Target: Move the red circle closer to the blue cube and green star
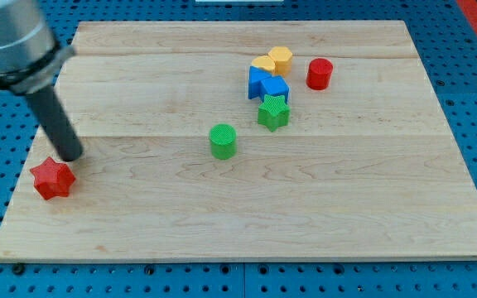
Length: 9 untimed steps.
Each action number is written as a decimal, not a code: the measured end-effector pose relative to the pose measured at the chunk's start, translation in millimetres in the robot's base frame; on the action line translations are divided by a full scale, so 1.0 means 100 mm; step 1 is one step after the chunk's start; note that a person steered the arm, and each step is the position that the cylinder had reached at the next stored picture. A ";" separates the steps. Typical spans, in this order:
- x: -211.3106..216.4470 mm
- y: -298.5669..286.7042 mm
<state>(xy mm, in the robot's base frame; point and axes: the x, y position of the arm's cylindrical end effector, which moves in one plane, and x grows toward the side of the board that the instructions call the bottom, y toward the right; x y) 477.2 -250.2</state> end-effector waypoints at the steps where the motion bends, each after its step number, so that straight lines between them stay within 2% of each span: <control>1: 0.00 -0.47; 2: 0.36 -0.43; 3: 0.37 -0.05; 4: 0.44 -0.20; 5: 0.88 -0.01; 6: 0.94 1.00; 7: 0.75 2.32; 8: 0.26 3.57; 9: -0.12 4.34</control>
<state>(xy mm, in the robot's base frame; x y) 465.3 184.0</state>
